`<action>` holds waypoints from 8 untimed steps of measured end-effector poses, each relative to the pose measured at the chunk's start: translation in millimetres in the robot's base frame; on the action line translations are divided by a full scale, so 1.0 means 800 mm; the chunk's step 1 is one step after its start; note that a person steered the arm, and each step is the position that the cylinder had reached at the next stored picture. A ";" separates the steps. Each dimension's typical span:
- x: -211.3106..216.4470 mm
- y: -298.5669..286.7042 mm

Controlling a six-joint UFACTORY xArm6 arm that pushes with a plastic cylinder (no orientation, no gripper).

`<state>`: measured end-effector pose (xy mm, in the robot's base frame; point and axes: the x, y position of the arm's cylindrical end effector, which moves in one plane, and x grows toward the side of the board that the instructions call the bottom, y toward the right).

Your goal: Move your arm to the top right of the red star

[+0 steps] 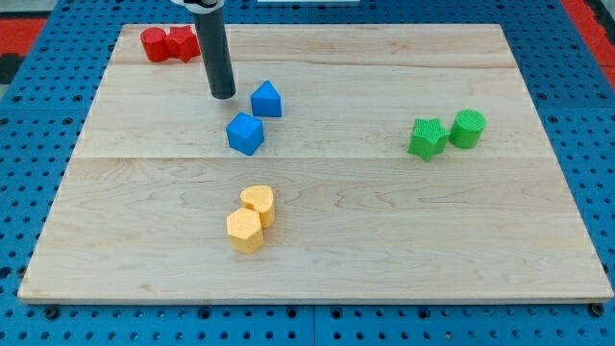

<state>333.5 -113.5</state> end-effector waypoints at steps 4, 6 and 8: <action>-0.061 0.004; -0.132 0.011; -0.177 -0.036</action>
<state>192.0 -142.3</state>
